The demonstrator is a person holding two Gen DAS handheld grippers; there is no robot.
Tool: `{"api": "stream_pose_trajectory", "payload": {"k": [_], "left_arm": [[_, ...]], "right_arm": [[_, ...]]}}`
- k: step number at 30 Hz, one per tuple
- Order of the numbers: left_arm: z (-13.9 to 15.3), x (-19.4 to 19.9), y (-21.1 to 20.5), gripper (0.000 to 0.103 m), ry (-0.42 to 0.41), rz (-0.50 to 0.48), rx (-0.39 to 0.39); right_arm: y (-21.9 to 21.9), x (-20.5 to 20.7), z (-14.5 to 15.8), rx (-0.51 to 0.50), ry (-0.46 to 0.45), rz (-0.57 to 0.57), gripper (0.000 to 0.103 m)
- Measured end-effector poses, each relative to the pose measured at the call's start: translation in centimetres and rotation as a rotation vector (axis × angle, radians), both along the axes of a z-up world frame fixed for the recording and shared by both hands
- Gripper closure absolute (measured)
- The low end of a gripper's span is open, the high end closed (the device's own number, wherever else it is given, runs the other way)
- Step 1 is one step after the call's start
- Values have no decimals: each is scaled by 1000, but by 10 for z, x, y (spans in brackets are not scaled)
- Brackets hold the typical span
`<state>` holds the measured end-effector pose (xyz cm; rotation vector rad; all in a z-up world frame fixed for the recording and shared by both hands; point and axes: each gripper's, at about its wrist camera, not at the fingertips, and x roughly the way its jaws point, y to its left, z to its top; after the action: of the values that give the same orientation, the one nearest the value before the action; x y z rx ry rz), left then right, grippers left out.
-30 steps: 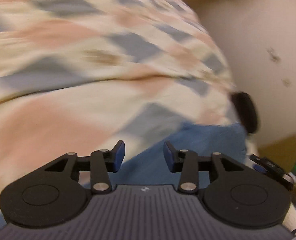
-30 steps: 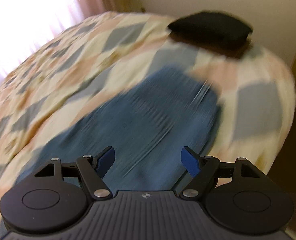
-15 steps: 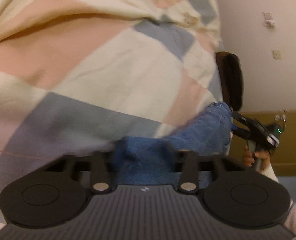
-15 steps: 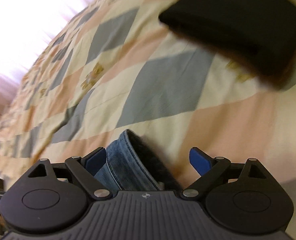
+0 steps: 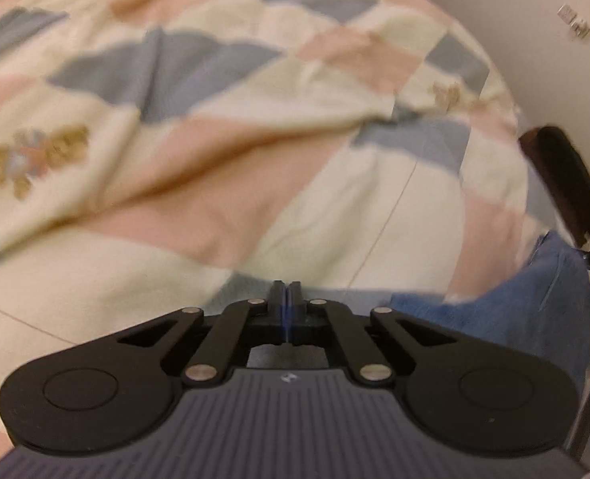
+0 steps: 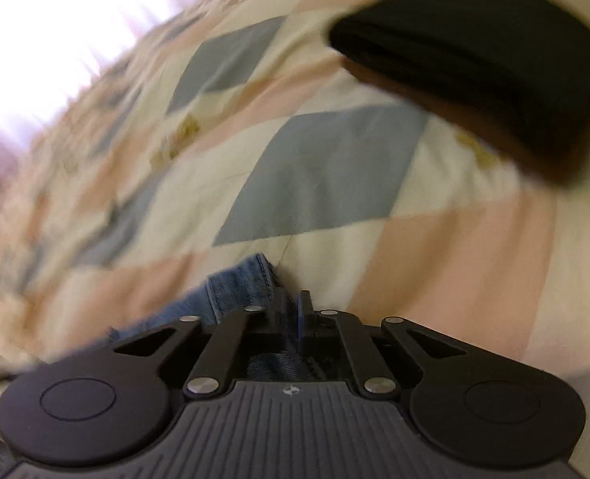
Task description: Fold clothes
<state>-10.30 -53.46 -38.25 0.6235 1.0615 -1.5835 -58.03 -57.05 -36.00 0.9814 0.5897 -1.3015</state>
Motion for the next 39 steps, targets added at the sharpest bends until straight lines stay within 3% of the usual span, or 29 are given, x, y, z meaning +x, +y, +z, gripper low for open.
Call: {"api": "stream_pose_trajectory", "payload": {"k": [2,4,5,7,9,11,13,15,18,21,26,30,33,39], "left_arm": [[21,6,8,103,22,-31,-31],[45,9,18,103,50,-83,-64],[56,9,24,102,65,-116,-79],[64,-3,40,101,83,-199,-93],[57,-17,59,95,45,-284,-103],[36,-24,73,93,-13,-330,-92],[10,-15,81,88,-53,-318,-69],[3,2,89,88,-48,-300,-69],[18,39,108,89,-142,-269,-116],[33,95,138,93,-146,-251,-111],[59,145,208,92,-143,-322,-140],[41,166,253,91,-231,-323,-17],[36,181,285,90,-273,-310,54],[25,196,339,89,-347,-268,165]], "right_arm": [[1,11,13,-49,105,-25,83],[14,14,31,-130,141,-90,62],[23,19,37,-157,134,-103,60],[42,28,50,-207,119,-127,61],[65,51,53,-233,107,-116,60],[90,81,51,-245,94,-77,61],[111,108,39,-196,118,-58,61],[130,129,19,-114,183,-69,62],[162,143,3,-35,326,-168,63],[198,159,25,-70,335,-254,61],[264,242,44,-152,278,-183,56],[306,319,19,-72,237,-74,56],[332,365,0,-30,360,2,54],[361,378,5,29,268,47,56]]}}
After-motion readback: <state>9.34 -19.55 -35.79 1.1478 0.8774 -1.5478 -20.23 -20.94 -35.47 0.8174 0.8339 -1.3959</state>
